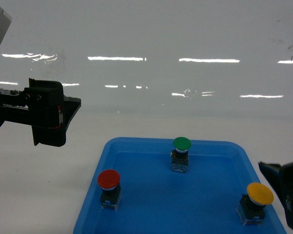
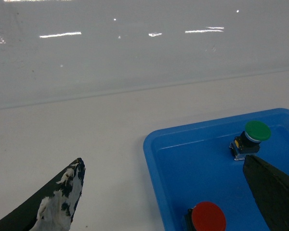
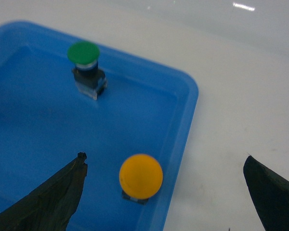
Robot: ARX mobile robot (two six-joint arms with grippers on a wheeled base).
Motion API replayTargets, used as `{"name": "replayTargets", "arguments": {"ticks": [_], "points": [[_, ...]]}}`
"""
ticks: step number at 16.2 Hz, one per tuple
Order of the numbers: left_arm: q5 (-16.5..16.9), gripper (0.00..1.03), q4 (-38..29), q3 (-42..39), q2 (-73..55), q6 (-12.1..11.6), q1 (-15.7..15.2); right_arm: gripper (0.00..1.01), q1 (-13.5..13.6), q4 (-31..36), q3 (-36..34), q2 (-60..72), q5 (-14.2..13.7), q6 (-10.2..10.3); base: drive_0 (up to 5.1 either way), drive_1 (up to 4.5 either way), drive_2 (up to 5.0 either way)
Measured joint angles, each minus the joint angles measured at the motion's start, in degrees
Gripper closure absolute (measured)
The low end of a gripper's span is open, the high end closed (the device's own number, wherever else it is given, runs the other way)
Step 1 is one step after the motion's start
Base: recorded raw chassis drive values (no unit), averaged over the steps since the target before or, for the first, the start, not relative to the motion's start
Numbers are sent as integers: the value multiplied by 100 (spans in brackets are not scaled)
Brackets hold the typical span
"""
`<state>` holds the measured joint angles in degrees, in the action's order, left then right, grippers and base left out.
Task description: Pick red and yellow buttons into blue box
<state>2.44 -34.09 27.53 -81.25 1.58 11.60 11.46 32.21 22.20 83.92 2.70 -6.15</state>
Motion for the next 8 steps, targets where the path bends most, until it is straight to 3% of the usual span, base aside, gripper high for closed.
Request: {"name": "replayTargets", "arguments": {"ticks": [3,8], "points": [[-13,5,2,0,0,2,-22,3,-68,-37,306,848,140,-114,0,0,0],[-9,5,-2,0,0,0,-17,3,-264,-553,1421,1834,310,-391,0,0,0]]}}
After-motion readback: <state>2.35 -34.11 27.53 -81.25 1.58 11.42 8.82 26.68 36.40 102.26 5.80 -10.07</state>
